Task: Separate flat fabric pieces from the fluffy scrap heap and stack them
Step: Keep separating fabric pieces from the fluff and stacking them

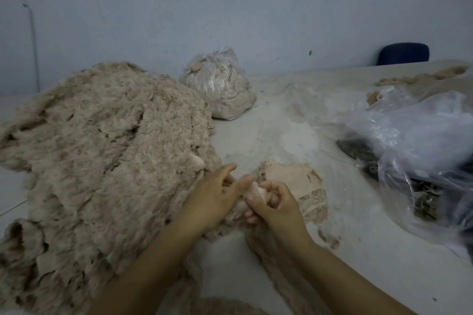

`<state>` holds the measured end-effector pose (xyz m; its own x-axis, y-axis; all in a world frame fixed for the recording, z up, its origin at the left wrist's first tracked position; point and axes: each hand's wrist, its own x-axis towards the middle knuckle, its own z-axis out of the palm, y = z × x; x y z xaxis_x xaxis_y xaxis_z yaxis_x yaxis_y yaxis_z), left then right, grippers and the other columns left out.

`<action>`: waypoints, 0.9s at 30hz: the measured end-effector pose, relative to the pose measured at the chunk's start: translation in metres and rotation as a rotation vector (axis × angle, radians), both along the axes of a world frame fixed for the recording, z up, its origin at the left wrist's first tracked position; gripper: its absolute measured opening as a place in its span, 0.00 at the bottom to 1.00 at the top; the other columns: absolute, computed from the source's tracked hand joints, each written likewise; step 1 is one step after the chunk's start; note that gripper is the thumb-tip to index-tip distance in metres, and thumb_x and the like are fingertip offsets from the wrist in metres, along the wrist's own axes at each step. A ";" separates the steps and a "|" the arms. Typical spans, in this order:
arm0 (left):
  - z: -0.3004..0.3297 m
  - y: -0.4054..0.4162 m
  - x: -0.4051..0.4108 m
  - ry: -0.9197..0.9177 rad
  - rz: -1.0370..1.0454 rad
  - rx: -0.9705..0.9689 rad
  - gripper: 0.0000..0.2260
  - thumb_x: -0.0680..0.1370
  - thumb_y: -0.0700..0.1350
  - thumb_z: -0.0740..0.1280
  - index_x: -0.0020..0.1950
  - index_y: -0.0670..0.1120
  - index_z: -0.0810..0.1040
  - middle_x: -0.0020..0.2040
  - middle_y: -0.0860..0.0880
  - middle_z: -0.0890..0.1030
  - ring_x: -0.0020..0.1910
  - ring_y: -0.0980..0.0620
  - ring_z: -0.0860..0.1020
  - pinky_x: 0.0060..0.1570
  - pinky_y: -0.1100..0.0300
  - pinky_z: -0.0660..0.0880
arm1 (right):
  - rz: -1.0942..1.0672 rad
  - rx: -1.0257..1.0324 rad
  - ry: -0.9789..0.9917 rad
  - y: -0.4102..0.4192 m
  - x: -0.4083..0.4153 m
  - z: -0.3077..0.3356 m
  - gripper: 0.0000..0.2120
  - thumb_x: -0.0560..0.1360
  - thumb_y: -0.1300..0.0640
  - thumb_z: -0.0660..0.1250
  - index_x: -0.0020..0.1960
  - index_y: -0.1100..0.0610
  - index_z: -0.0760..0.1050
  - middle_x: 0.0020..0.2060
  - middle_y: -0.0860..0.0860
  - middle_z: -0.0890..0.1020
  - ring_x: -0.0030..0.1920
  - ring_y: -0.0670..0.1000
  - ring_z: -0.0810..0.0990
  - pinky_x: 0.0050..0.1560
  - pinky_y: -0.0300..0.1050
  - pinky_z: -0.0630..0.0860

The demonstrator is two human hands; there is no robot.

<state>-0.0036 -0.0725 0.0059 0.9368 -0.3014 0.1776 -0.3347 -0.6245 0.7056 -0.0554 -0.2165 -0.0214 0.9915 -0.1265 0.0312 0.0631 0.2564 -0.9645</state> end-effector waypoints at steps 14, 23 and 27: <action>-0.035 0.018 0.004 0.376 -0.069 -0.009 0.19 0.82 0.54 0.55 0.38 0.46 0.76 0.24 0.51 0.76 0.24 0.59 0.74 0.33 0.60 0.70 | -0.222 -0.222 -0.042 -0.024 0.023 0.008 0.14 0.78 0.57 0.65 0.33 0.54 0.73 0.20 0.47 0.73 0.21 0.47 0.72 0.22 0.36 0.69; -0.031 -0.017 -0.002 0.009 -0.140 -0.347 0.11 0.78 0.38 0.64 0.38 0.50 0.72 0.31 0.58 0.73 0.31 0.63 0.70 0.36 0.65 0.68 | -0.169 -0.415 -0.027 -0.012 0.024 0.013 0.15 0.80 0.50 0.60 0.38 0.56 0.66 0.30 0.50 0.70 0.32 0.47 0.69 0.37 0.47 0.69; -0.028 -0.014 -0.006 0.221 -0.132 -0.563 0.09 0.78 0.40 0.63 0.38 0.47 0.72 0.26 0.56 0.75 0.26 0.65 0.72 0.28 0.71 0.68 | -0.198 -0.389 -0.084 -0.011 0.026 0.010 0.14 0.80 0.53 0.60 0.41 0.62 0.67 0.34 0.54 0.71 0.35 0.51 0.69 0.39 0.48 0.69</action>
